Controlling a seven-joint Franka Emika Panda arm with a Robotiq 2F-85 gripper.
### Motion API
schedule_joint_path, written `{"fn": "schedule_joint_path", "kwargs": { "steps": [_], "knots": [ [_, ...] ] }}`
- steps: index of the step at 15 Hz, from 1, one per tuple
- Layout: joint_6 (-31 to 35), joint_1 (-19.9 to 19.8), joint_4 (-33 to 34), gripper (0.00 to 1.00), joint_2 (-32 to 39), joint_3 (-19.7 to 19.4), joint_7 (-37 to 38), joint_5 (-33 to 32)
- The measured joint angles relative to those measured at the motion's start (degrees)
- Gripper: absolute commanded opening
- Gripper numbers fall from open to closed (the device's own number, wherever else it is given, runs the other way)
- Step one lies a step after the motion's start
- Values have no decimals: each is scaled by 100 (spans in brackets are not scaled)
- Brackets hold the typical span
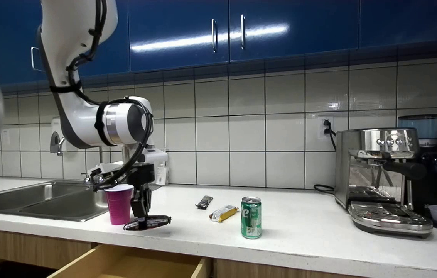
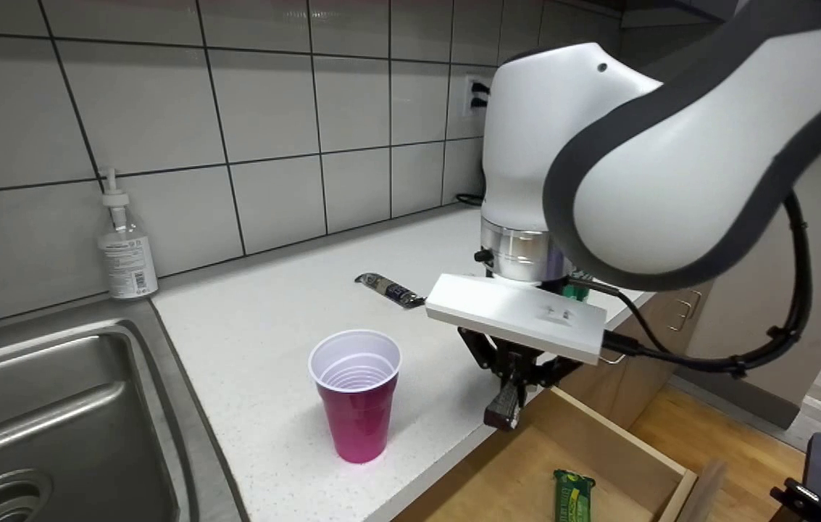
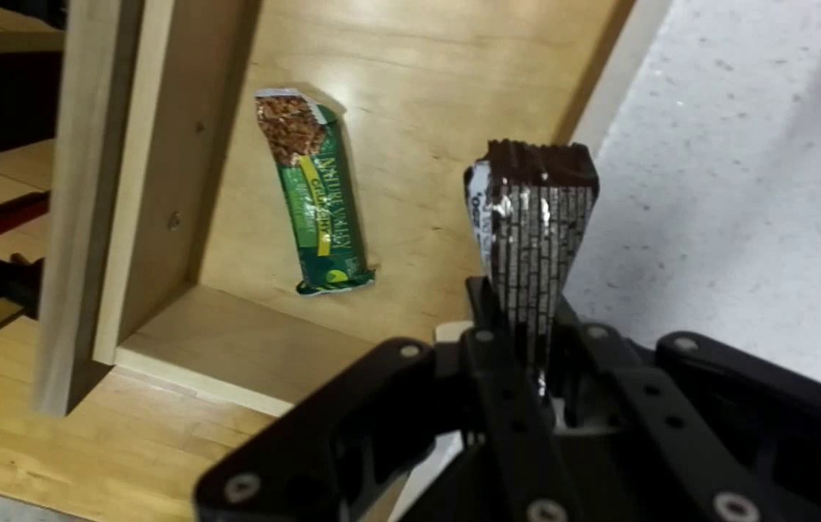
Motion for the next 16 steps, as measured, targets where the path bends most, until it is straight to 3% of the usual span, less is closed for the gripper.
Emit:
{"fn": "schedule_joint_path", "kwargs": {
  "steps": [7,16],
  "knots": [
    [1,-44,-1108,4,-663,219,0,-150],
    [527,-298,-1751,4,-559,289,21,-609]
  ]
}}
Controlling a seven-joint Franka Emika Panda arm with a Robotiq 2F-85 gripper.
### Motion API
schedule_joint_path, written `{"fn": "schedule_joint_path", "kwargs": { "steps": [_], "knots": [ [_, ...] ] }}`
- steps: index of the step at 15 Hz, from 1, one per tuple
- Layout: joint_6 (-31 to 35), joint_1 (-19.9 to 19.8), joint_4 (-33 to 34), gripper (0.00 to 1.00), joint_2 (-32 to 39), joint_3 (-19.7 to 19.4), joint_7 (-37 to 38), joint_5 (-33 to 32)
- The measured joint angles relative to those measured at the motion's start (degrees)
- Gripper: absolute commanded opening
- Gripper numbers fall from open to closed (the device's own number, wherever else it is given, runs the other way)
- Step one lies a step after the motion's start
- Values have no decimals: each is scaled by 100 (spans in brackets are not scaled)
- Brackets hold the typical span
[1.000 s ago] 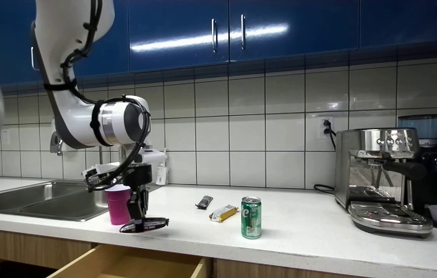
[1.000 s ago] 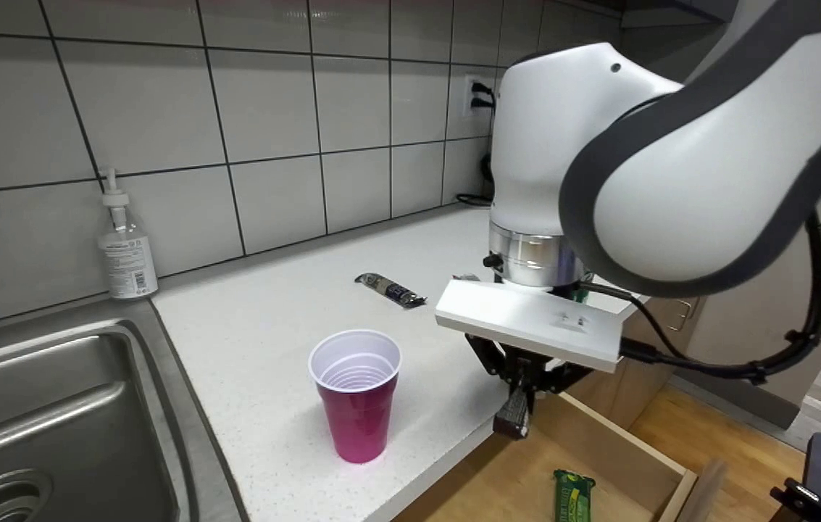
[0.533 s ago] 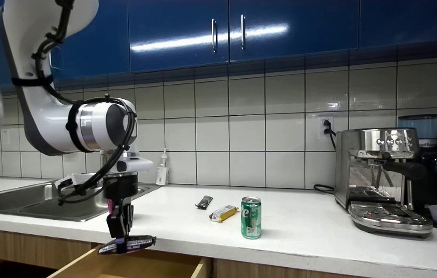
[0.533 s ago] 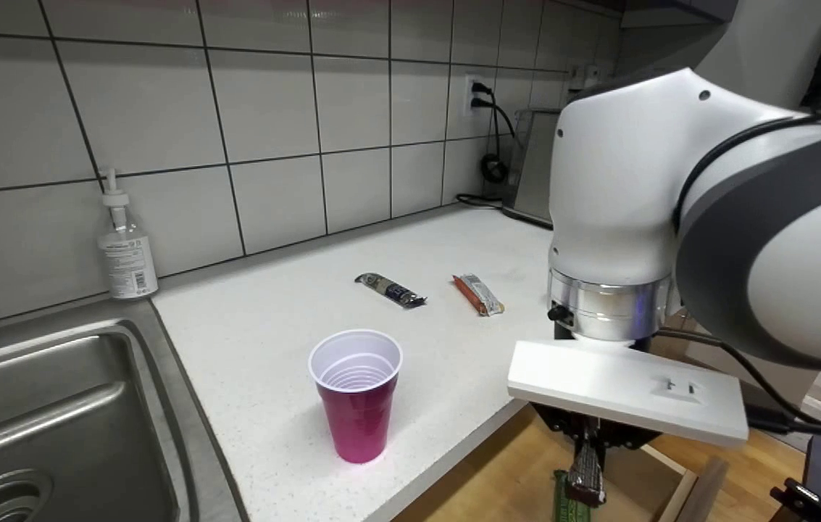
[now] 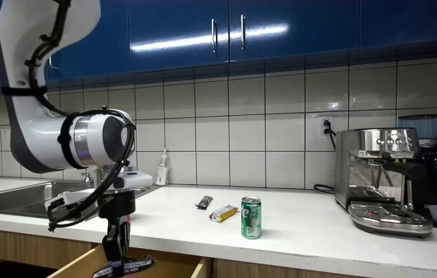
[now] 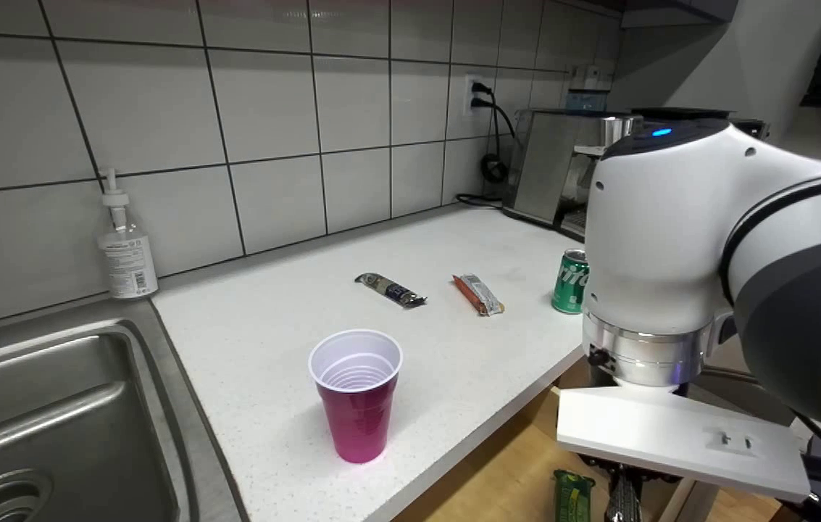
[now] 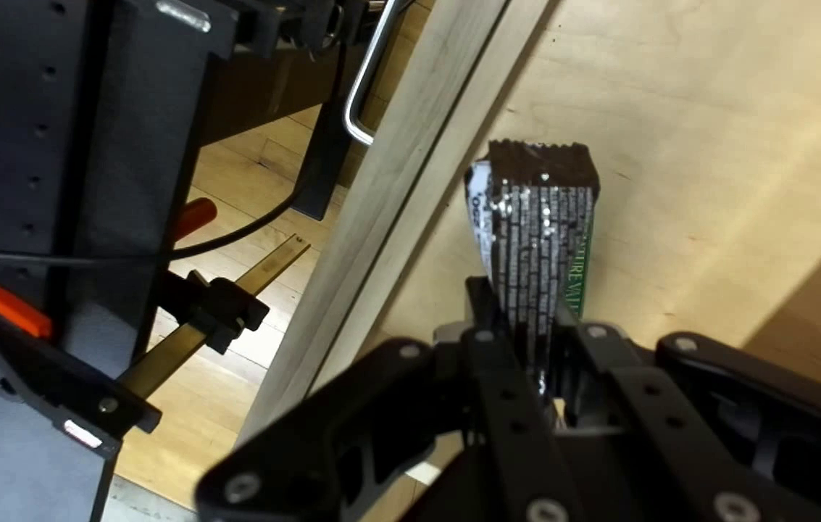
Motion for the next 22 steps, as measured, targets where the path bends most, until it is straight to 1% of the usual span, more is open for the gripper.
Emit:
{"fn": "schedule_joint_path", "kwargs": {
  "steps": [3,8,9,10,11,15,16,18,22],
  "knots": [
    [161,-65,-16,4,174,-10,72,-144],
    [341,-59,-16,4,390,-12,304,-426],
    [355,-55,-16,41,419,-12,338,-452],
    [361,-49,-15,44,442,-12,370,-486],
    [362,-41,-15,49,461,-14,406,-523],
    [368,-13,-6,79,489,-22,453,-574],
    [370,-12,-3,88,489,-23,453,-574],
    [378,-12,7,99,489,-29,454,-574],
    [436,-12,26,100,470,-39,454,-574]
  ]
}}
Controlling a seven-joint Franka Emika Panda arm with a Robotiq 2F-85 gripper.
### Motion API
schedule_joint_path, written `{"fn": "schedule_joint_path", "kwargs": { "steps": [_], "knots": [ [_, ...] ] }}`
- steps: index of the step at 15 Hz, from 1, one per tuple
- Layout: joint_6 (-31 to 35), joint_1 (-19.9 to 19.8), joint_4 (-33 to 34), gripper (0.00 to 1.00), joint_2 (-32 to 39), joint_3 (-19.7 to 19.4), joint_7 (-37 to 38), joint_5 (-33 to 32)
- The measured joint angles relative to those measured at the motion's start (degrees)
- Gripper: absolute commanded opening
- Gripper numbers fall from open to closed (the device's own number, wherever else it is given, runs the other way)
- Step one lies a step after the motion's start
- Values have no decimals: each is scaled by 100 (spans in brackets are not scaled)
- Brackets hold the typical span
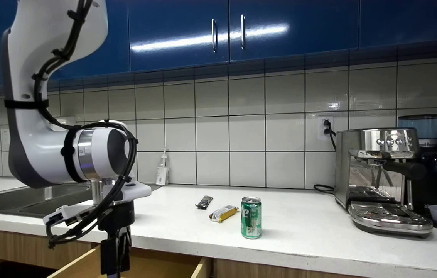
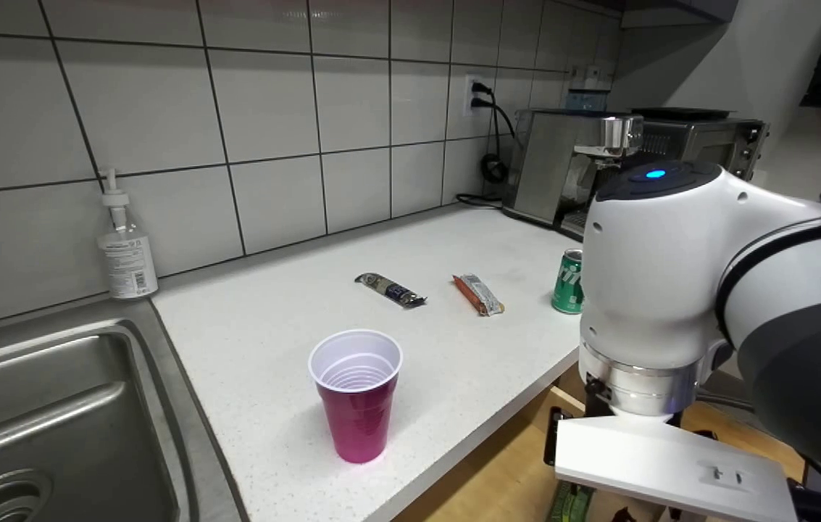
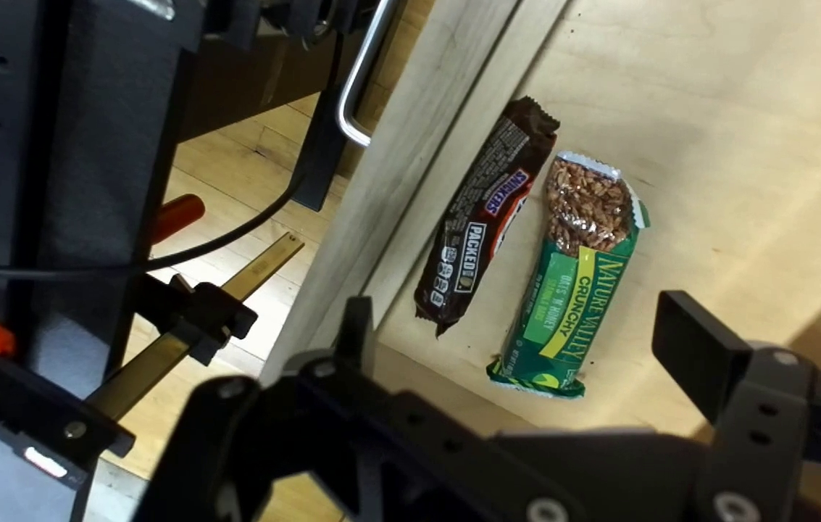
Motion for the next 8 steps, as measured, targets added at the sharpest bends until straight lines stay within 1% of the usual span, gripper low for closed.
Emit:
{"fn": "schedule_joint_path", "kwargs": {
  "steps": [8],
  "knots": [
    [74,-19,4,100,-396,-12,-4,109]
  ]
}}
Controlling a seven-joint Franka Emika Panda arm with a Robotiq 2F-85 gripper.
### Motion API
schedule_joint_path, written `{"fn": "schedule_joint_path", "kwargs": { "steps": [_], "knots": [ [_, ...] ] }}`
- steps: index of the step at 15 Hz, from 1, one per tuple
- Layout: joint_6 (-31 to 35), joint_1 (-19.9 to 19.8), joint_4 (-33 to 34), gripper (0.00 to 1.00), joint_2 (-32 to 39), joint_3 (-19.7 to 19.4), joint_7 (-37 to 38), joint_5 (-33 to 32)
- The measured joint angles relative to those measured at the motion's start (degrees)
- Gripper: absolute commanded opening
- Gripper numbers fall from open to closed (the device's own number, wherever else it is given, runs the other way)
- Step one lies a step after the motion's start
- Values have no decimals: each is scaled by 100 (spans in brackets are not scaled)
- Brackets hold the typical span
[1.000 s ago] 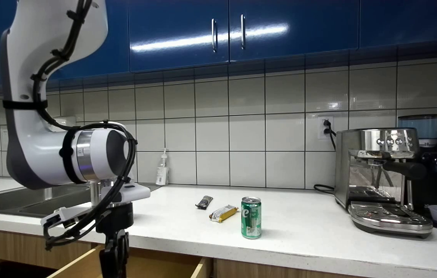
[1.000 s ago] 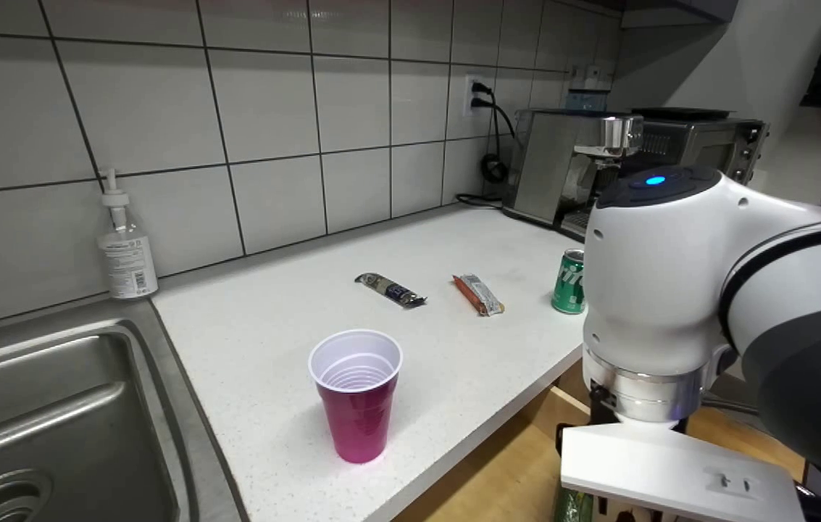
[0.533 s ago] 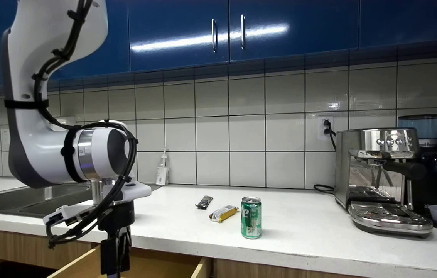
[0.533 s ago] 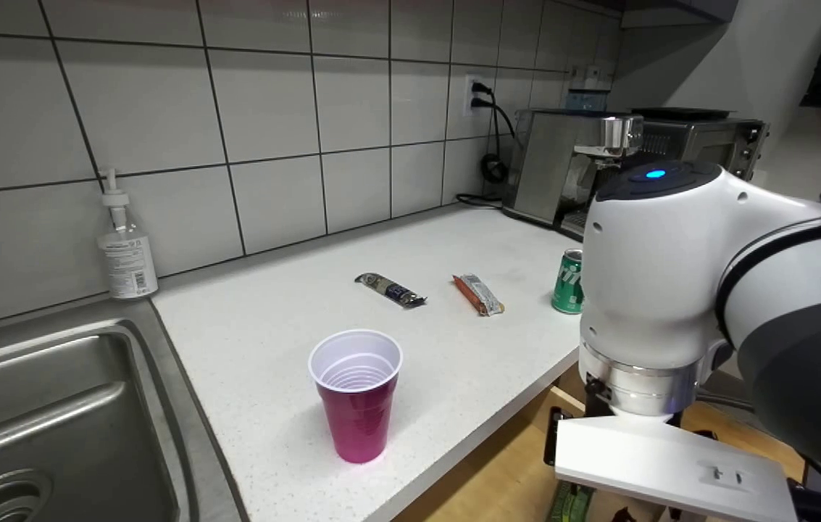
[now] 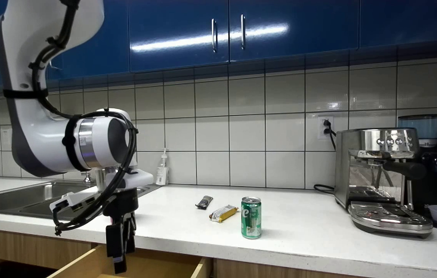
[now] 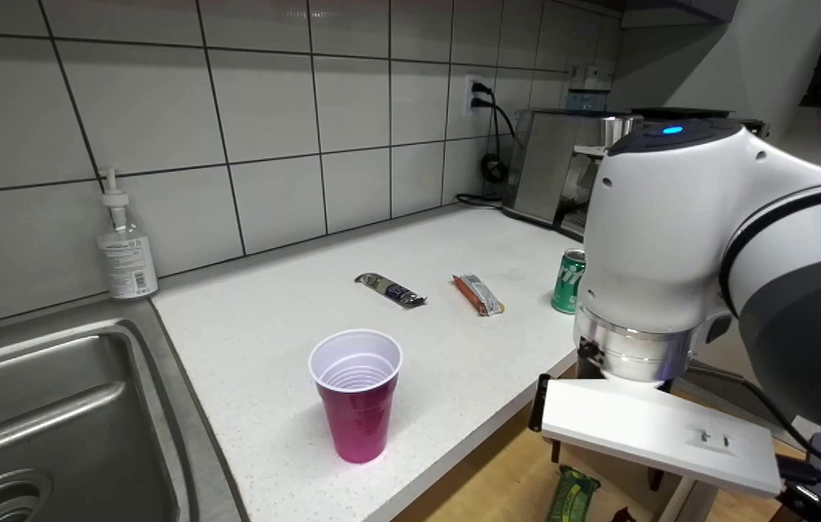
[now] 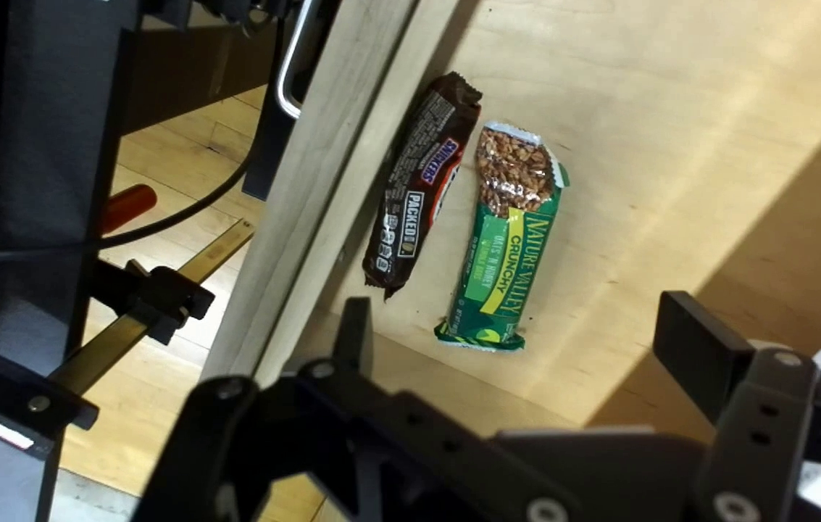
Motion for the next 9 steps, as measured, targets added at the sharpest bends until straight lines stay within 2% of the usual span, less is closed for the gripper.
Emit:
{"fn": "schedule_joint_path", "kwargs": {
  "steps": [9],
  "knots": [
    [-1,-163,140,100,-324,21,-155,546]
  ]
}}
